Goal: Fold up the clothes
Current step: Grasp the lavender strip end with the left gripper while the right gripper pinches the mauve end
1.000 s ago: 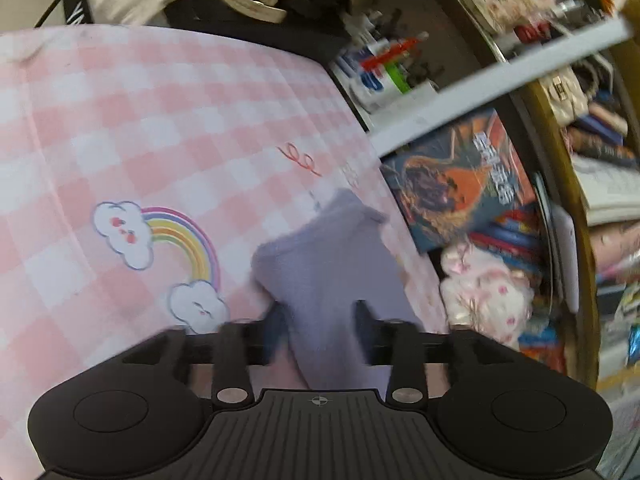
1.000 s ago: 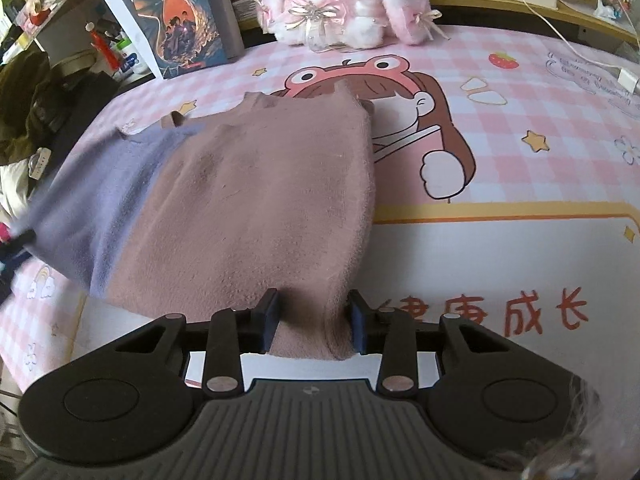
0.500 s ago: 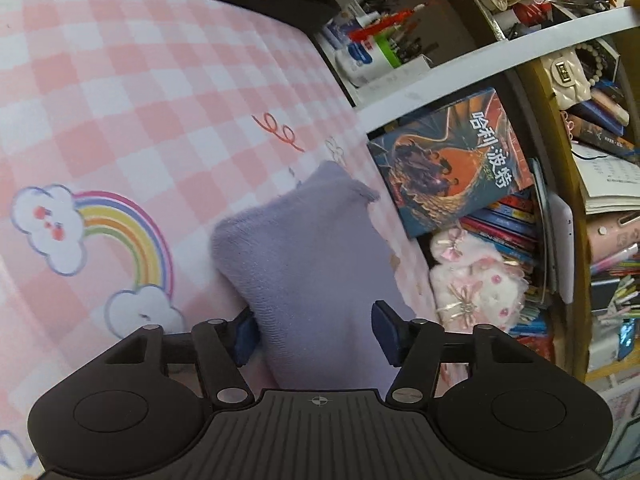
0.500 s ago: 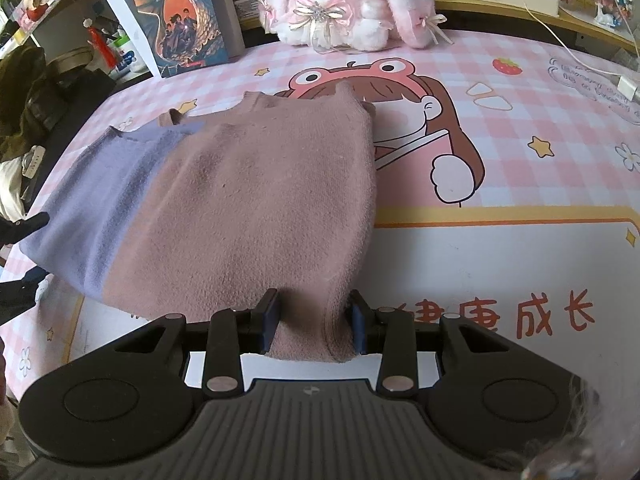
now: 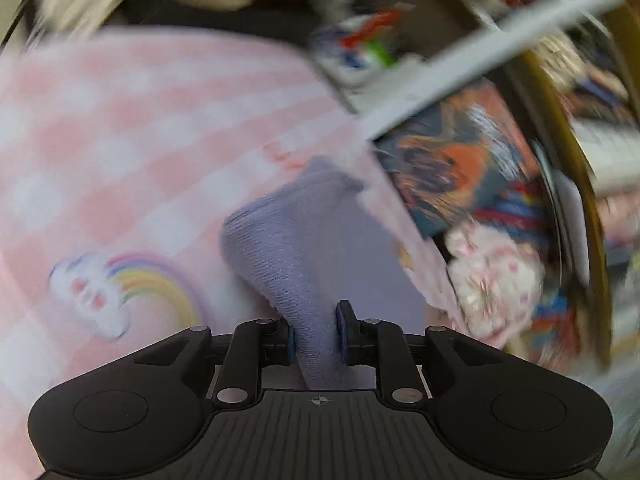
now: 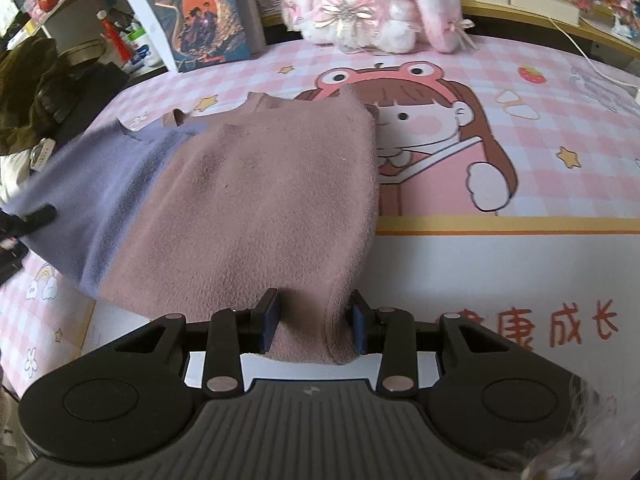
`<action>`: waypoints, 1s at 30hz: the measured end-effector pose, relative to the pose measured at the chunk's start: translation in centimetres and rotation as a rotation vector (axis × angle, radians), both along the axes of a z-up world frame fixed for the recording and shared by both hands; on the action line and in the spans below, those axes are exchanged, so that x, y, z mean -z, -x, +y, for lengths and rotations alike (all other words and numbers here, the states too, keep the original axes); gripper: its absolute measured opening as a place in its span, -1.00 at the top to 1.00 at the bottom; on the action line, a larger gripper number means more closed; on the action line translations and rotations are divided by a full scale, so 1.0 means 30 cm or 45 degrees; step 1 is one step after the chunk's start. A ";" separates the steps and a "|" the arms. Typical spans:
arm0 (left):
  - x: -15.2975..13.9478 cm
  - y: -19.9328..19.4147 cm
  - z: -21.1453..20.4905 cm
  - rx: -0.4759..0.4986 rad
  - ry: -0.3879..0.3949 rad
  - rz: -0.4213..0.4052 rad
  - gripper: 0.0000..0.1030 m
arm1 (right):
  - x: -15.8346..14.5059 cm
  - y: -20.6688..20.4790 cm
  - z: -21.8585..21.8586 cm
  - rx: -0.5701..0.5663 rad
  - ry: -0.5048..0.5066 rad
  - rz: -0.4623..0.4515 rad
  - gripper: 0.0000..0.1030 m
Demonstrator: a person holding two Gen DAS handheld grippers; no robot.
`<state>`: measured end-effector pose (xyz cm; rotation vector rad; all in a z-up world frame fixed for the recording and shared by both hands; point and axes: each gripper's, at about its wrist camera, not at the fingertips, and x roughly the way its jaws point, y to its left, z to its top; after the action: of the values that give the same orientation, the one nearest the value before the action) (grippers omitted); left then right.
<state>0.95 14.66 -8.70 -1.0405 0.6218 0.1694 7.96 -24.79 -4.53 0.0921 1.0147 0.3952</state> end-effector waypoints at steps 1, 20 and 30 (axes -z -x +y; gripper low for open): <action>0.014 0.004 0.008 -0.017 0.034 -0.005 0.50 | 0.000 0.000 0.005 -0.007 -0.002 0.000 0.32; 0.040 0.012 0.009 -0.120 0.071 -0.008 0.62 | -0.061 -0.082 -0.040 -0.050 -0.063 -0.025 0.17; -0.006 -0.003 -0.034 -0.170 -0.027 0.037 0.71 | 0.002 -0.112 -0.050 -0.271 -0.101 0.007 0.43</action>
<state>1.04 13.63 -8.51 -1.0607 0.5755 0.3081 11.33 -26.28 -4.58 0.0564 1.0178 0.6293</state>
